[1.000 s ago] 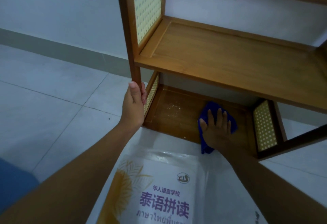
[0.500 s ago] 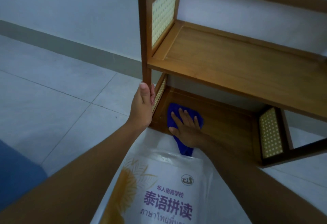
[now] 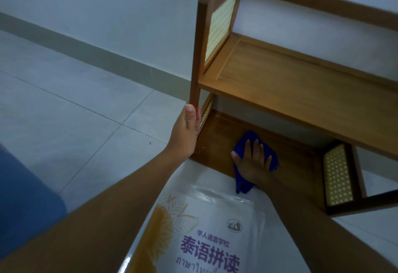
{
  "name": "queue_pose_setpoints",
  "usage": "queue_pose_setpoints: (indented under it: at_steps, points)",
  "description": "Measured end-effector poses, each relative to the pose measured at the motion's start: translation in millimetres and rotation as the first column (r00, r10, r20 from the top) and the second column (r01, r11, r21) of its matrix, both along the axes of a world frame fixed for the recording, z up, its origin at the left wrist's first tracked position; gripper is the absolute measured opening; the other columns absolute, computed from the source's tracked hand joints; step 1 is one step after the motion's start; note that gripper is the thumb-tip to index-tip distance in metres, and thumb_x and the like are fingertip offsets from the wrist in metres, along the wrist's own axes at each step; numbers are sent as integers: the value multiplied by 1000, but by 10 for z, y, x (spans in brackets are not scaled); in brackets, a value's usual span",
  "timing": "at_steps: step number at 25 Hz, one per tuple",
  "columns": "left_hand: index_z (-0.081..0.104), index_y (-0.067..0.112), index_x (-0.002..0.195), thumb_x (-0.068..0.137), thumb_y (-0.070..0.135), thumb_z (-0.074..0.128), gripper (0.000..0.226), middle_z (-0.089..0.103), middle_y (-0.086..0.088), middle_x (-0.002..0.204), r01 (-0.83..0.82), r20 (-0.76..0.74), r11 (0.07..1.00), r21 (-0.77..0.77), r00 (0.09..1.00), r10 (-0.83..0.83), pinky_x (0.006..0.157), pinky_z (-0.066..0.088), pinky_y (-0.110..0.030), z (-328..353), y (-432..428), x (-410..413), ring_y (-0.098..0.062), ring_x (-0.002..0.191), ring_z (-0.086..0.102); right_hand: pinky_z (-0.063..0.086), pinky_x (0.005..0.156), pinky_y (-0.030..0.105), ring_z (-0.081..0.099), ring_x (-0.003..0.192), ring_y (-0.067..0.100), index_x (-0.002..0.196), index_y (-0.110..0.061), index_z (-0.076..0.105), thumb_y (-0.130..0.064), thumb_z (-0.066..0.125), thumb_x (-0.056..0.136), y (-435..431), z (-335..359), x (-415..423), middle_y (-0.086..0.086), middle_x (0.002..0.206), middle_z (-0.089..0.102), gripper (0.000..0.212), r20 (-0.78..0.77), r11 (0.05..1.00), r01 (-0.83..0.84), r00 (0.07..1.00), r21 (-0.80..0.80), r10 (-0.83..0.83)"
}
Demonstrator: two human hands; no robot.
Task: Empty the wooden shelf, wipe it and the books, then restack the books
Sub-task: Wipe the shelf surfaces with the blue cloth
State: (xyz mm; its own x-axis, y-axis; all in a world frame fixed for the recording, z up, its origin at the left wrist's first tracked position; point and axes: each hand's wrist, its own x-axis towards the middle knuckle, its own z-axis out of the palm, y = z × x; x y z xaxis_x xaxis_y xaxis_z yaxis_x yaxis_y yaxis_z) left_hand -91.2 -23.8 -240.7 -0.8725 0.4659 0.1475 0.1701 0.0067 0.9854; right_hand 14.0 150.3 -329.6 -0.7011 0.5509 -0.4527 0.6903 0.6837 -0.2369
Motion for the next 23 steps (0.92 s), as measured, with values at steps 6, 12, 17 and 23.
queue_pose_setpoints:
  at_steps: [6,12,17,23]
  points:
    - [42,14,78,67,90,17,81,36,3,62,19,-10,1000,2,1000,-19,59,33,-31,-24,-7,-9,-18,61,37,-9,116,53,-9,146,29,154,-21,3,-57,17,98,-25,9,-598,0,160,-9,68,-75,989,-123,989,83,130]
    - [42,16,77,71,87,13,77,36,6,61,4,-48,1000,-10,999,-4,59,35,-30,-22,-8,2,-14,59,38,-8,115,52,-6,148,23,154,-25,6,-45,24,103,-163,69,-863,-7,161,-2,58,-112,960,-275,957,-50,268]
    - [41,17,75,69,89,14,77,35,5,61,-9,-23,1000,0,1000,9,60,33,-34,-28,3,0,-15,59,37,-2,118,47,15,143,26,150,-24,25,-32,37,102,-341,112,-550,-4,156,19,50,-206,934,-346,924,-91,322]
    - [40,19,73,69,89,18,73,35,7,60,19,12,999,26,1000,-19,58,32,-30,-29,-1,-21,-14,58,35,20,110,31,28,127,22,138,-23,45,-26,53,96,-515,197,-309,-2,138,36,43,-320,917,-356,903,-178,288]
